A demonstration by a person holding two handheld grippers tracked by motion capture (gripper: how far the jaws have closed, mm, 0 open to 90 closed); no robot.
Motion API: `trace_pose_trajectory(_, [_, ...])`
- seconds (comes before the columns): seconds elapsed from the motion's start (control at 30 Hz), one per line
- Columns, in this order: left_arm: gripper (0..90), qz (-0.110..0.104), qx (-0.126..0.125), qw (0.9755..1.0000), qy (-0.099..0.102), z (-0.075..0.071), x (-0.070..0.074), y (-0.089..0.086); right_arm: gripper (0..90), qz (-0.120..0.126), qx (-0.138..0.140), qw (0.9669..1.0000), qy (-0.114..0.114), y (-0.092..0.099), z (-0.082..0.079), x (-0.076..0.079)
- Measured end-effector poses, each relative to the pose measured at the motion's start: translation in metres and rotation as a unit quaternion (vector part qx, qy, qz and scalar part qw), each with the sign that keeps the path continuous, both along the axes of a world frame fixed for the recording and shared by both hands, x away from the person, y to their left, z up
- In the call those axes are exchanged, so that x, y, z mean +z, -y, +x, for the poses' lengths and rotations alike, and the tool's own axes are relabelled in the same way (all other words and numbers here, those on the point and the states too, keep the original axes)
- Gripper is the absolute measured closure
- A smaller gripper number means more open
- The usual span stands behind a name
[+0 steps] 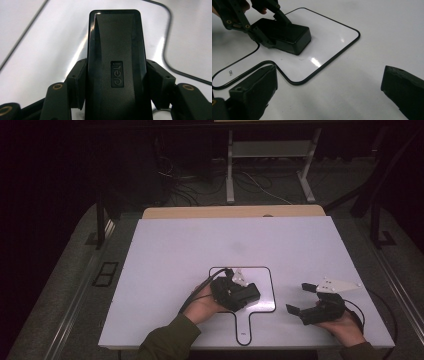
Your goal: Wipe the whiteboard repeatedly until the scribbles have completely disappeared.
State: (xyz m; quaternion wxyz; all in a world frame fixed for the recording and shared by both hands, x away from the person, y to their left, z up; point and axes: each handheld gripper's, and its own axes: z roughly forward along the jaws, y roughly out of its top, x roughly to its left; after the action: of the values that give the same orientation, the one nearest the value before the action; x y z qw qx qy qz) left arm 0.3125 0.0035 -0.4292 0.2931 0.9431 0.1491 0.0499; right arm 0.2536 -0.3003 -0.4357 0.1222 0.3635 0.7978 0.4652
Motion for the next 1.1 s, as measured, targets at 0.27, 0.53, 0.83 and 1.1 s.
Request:
trace_pose_trajectory(0.27, [39.3, 0.008, 0.034, 0.9994, 0.006, 0.025, 0.001, -0.013, 0.0, 0.001, -0.002, 1.0000, 0.002, 0.001, 0.000, 0.000])
trace_pose_trajectory(0.53, [39.3, 0.002, 0.029, 0.9996, 0.000, 0.012, 0.000, -0.011, 0.0, 0.000, -0.001, 1.0000, 0.000, 0.001, 0.000, 0.000])
trace_pose_trajectory(0.83, [39.3, 0.006, 0.027, 0.9996, 0.006, 0.011, 0.000, -0.009, 0.0, 0.000, 0.000, 1.0000, 0.001, 0.000, 0.000, 0.000])
trace_pose_trajectory(1.1, [39.3, 0.008, 0.042, 0.9990, 0.007, 0.018, 0.000, -0.012, 0.0, 0.000, 0.001, 1.0000, 0.000, 0.000, 0.001, -0.001])
